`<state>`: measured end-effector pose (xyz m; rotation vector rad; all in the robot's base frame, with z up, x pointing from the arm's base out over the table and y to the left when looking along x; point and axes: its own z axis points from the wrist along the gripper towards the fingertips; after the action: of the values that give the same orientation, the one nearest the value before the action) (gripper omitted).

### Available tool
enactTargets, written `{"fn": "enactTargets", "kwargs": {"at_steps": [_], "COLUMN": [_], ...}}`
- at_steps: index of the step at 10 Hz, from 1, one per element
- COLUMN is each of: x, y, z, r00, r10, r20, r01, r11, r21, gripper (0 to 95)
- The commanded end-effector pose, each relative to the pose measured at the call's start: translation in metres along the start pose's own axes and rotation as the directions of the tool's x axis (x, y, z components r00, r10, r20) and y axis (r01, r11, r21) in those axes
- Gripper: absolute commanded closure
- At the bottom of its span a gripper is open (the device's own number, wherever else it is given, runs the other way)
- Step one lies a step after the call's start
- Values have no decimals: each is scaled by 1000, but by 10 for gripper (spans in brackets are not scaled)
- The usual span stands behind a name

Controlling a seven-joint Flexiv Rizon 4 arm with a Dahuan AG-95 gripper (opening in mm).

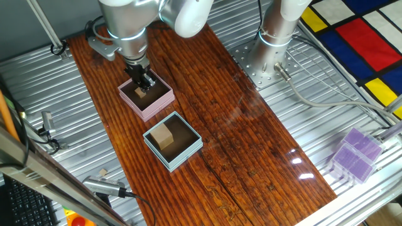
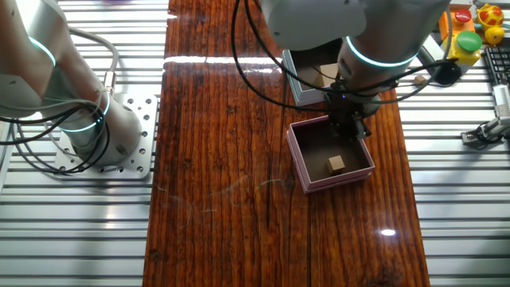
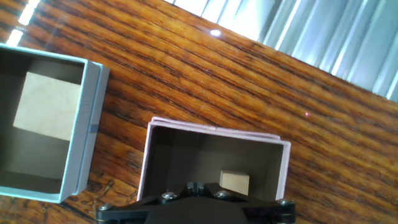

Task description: Move an object from one box to another

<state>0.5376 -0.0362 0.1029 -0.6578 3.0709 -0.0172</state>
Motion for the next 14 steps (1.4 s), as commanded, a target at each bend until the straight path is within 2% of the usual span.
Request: {"fn": "enactTargets", "kwargs": {"at_steps": [1, 3, 7, 9, 10, 11, 12, 14], "x": [-1, -2, 2, 2, 3, 6, 9, 14], "y": [-1, -1, 0, 0, 0, 0, -1, -5], "z": [1, 1, 1, 1, 1, 1, 1, -2], "r00": [1000, 1000, 1000, 997, 998, 998, 998, 998], "r10": [-9, -8, 20, 70, 56, 64, 58, 34], "r20": [-3, 5, -8, 8, 10, 8, 18, 43], "r01": [9, 8, -19, -70, -56, -65, -59, -36], "r11": [1000, 1000, 1000, 997, 998, 997, 996, 998], "r21": [3, -1, 10, 24, 31, 53, 62, 59], "gripper": [950, 950, 950, 950, 950, 950, 950, 950]}}
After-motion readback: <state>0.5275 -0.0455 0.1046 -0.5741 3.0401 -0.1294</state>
